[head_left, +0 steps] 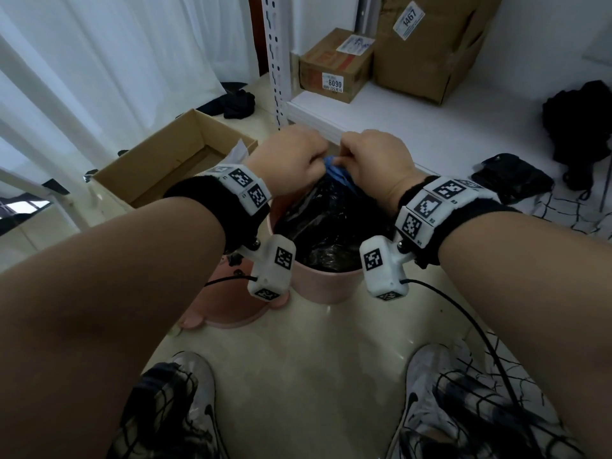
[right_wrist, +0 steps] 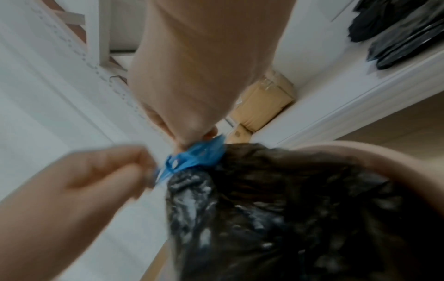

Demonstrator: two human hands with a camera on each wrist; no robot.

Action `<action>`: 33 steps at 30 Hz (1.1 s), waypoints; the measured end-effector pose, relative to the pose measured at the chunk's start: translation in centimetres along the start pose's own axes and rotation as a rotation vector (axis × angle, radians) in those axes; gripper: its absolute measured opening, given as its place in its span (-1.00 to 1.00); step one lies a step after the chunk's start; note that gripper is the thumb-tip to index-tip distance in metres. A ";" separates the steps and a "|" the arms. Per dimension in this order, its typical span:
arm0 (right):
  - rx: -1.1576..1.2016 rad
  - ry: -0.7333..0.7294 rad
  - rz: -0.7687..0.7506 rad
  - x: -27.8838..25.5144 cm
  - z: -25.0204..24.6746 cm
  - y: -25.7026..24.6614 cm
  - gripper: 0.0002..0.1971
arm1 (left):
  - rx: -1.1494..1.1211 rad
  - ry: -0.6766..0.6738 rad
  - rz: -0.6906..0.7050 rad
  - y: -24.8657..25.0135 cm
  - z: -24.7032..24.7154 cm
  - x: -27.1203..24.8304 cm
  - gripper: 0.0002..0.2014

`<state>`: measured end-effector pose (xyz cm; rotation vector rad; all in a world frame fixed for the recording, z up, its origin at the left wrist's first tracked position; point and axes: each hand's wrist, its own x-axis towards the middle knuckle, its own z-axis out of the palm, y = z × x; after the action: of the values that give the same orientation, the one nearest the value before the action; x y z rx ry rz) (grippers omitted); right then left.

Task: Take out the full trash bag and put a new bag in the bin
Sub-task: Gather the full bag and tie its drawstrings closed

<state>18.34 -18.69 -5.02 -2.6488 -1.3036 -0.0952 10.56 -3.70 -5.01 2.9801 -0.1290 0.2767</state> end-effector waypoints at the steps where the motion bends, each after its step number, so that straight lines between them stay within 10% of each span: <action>1: 0.022 -0.029 0.018 -0.4 0.1 0.6 -0.73 | 0.057 -0.060 0.004 0.0 0.2 -0.2 -0.68; 6: 0.138 -0.080 0.090 -1.2 0.7 2.5 -0.83 | 0.033 -0.150 -0.061 -0.7 1.0 -0.2 -0.78; 10: 0.295 -0.037 0.121 -0.7 1.0 3.0 -0.83 | -0.544 0.101 -0.350 -0.2 0.9 -0.6 -0.87; 14: 0.314 -0.040 0.076 -0.4 0.9 2.4 -0.77 | -0.900 0.061 -0.584 1.0 0.9 -0.1 -0.82; 20: 0.238 -0.224 0.141 -0.9 0.7 3.3 -0.79 | -0.479 -0.300 -0.373 -0.3 1.3 0.5 -0.64; 23: 0.168 -0.319 0.184 -0.7 0.4 3.2 -0.74 | -0.343 -0.279 -0.345 -0.2 1.7 0.6 -0.74; 25: 0.192 -0.192 0.195 -0.6 0.8 3.5 -0.76 | -0.578 -0.185 -0.386 -0.2 1.5 0.3 -0.85; 28: 0.467 -0.073 0.179 -1.2 1.8 3.8 -0.65 | -0.715 -0.171 -0.525 -1.4 1.7 -1.2 -0.51; 31: 0.571 -0.252 0.142 -1.9 2.8 3.0 -0.40 | -0.366 -0.277 -0.726 -2.4 3.4 -2.7 -0.35; 33: 0.460 -0.461 0.096 -2.2 3.4 1.9 -0.24 | -0.361 -0.388 -0.832 -1.9 3.8 -3.4 -0.58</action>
<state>18.40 -20.85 -8.94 -2.3905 -1.1284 0.7726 8.06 -2.18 -9.56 2.4198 0.8891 -0.3783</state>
